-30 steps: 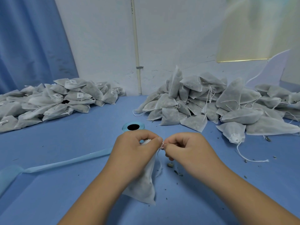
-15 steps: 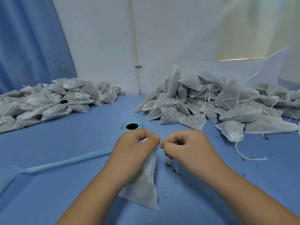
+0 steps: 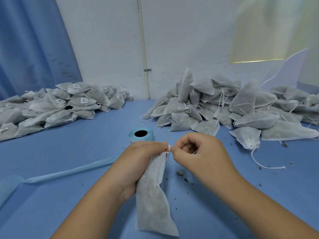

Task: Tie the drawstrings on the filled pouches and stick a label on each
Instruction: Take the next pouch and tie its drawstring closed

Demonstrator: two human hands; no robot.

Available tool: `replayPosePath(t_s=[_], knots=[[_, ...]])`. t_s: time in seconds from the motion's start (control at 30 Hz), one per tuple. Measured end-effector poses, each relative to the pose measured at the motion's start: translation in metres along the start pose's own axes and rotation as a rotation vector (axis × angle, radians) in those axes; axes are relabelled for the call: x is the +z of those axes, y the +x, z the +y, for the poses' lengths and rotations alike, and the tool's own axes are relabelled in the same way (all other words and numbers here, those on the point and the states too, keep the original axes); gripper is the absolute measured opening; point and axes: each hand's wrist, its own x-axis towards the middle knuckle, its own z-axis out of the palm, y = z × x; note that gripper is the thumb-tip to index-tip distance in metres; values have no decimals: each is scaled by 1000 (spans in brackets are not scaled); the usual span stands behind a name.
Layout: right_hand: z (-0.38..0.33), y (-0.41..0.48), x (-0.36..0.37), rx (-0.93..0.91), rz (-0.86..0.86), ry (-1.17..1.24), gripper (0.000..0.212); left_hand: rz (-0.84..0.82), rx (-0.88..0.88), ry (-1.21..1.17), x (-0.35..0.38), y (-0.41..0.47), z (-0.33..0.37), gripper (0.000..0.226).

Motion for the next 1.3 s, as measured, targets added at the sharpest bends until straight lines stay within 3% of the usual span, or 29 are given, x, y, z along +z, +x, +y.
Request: replayPosePath(t_s=[0.27,0.5,0.73,1.1,1.3], knots=[[-1,-4,0,-223,24,-237,10,6,39,-18,3,-2,1,21],[-2,-4,0,-229,24,-244,8,62,62,20,3,-4,1,18],[0,-1,0,9,-15,-66,20,137,146,219,4,-3,-2,16],[7,8,-10,180,-61,46,12,146,73,291,-8,2,0,14],[9,16,-20,274,-97,554,11,102,73,297,-14,4,-3,12]])
